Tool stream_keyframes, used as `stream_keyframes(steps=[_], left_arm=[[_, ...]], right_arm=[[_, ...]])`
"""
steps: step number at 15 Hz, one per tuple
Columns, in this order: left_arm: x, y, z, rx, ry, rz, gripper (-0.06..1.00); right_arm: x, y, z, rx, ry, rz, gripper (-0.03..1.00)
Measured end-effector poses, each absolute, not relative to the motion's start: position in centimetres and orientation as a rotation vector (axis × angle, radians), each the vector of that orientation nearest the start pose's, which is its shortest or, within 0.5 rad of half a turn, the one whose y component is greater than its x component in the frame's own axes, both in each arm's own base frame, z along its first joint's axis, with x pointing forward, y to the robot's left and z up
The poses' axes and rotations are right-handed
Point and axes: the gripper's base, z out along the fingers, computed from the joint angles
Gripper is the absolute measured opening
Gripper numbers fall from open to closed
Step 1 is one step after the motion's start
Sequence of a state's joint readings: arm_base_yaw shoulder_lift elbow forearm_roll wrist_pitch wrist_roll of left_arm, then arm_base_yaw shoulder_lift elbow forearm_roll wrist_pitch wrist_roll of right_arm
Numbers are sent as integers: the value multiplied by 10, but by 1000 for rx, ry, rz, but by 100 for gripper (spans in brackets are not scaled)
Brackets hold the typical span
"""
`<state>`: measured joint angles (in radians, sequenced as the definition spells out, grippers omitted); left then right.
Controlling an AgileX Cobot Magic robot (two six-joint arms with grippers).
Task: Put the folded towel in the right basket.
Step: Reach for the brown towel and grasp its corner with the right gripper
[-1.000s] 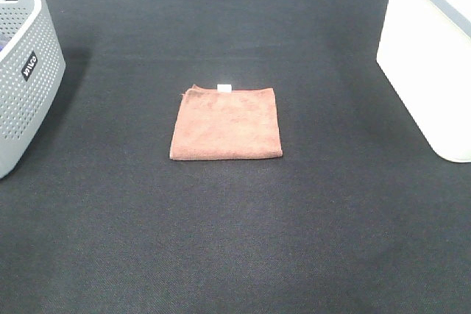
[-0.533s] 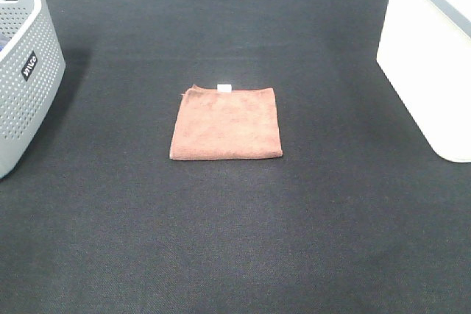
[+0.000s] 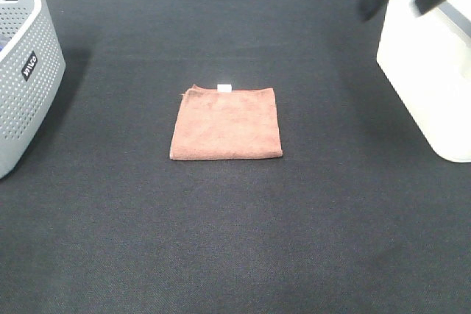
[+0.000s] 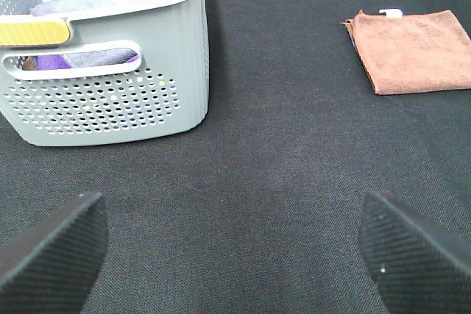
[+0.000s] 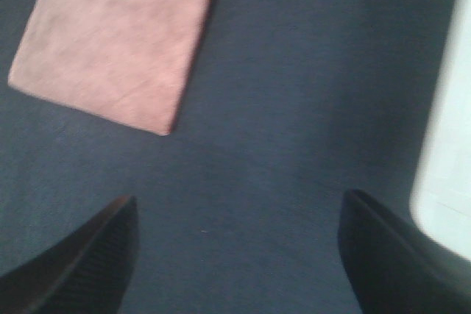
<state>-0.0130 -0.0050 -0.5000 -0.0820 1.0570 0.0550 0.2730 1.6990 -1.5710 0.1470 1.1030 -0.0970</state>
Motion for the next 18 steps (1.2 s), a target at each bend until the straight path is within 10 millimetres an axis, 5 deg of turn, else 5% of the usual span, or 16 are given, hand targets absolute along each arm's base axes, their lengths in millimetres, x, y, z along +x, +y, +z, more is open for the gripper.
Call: stream_keyframes(steps=[7,12,18], left_arm=[[-6,-6,278,73,2032,-72,88],[-6,-6,278,73,2032,-72,88],[-6,-6,278,73,2032,-72,88]], right_arm=[[392,155,228,-388,2830,588,71],[428,159,190,-345,2856,764,71],[462,157,121,-317,2938,885,70]])
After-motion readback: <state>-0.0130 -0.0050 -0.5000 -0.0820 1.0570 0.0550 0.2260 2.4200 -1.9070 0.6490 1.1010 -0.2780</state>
